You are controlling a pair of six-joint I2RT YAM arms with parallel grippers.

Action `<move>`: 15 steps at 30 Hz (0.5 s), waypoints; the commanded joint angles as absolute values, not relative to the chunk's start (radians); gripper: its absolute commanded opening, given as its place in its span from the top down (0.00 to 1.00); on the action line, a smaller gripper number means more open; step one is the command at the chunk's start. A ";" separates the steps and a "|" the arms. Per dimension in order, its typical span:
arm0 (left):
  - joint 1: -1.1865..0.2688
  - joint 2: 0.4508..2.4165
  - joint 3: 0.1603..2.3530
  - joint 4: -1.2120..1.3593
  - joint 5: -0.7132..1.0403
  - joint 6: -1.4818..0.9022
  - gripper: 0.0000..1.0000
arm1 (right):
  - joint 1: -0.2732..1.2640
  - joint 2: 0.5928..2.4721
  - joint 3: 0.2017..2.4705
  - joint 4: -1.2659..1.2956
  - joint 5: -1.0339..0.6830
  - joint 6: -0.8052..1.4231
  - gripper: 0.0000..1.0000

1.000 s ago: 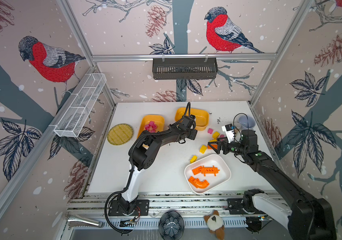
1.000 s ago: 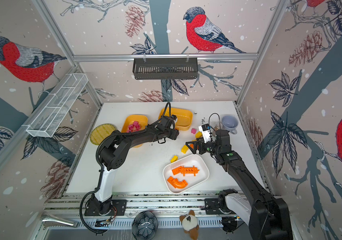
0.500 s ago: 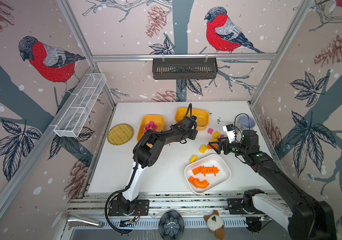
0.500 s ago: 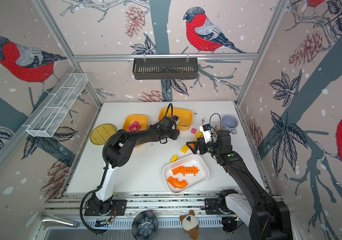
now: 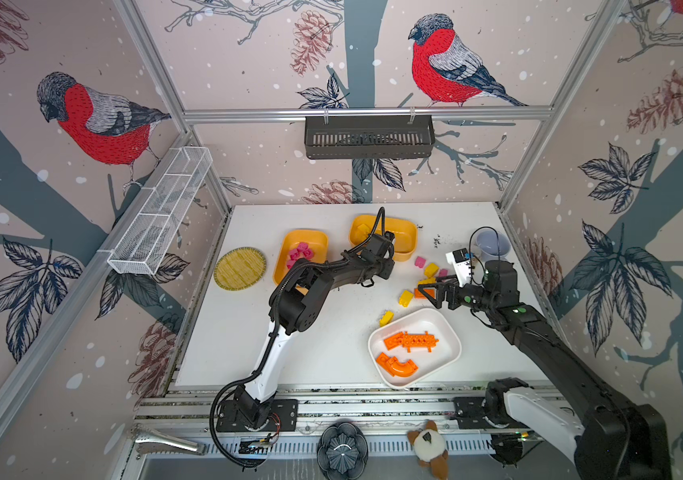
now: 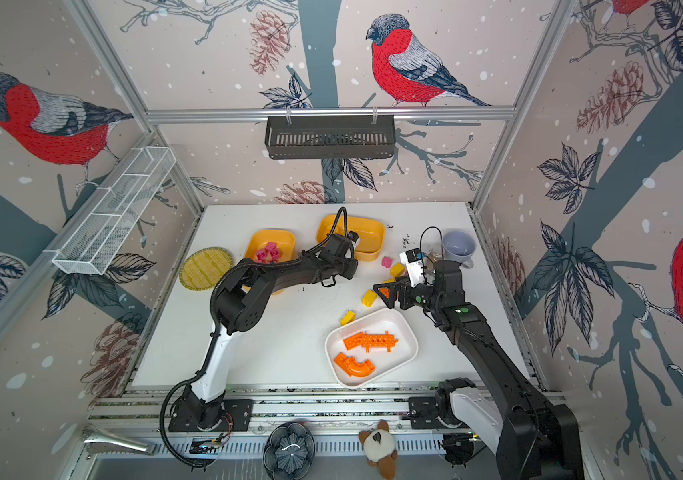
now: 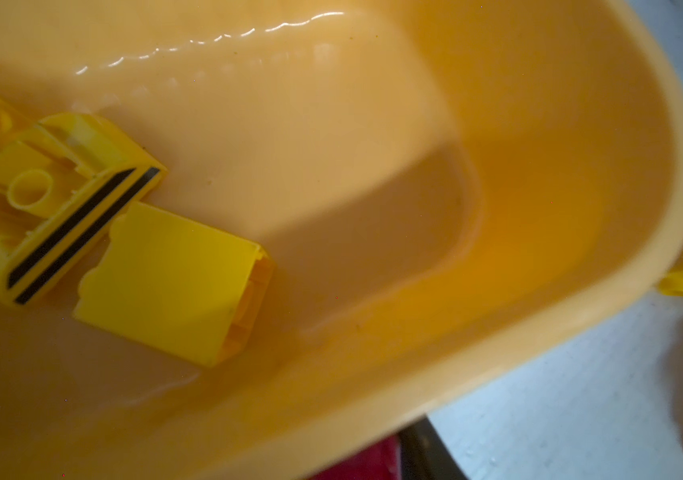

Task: Sort the legos into containers by color
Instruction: 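Grasp the pink brick beside the larger tub with the left gripper, then carry the pink brick with the left gripper and release it into the smaller tub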

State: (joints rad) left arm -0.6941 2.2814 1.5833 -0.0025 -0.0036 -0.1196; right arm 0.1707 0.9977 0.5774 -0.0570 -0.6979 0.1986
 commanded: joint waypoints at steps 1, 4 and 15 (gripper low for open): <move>-0.696 2.286 1.593 0.014 -0.002 -0.101 0.68 | 0.169 1.004 0.588 -0.055 -0.700 0.178 0.00; -0.698 2.271 1.590 0.000 0.000 -0.091 0.70 | 0.167 1.010 0.589 -0.055 -0.705 0.176 0.01; -0.707 2.083 1.472 -0.143 0.024 -0.120 0.71 | 0.166 1.010 0.571 -0.036 -0.713 0.189 0.01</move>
State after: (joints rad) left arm -0.7055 2.1361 1.5036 -0.0883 0.0158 -0.1062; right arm 0.1669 1.0149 0.5762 -0.0544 -0.7017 0.1841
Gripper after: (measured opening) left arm 0.345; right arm 0.995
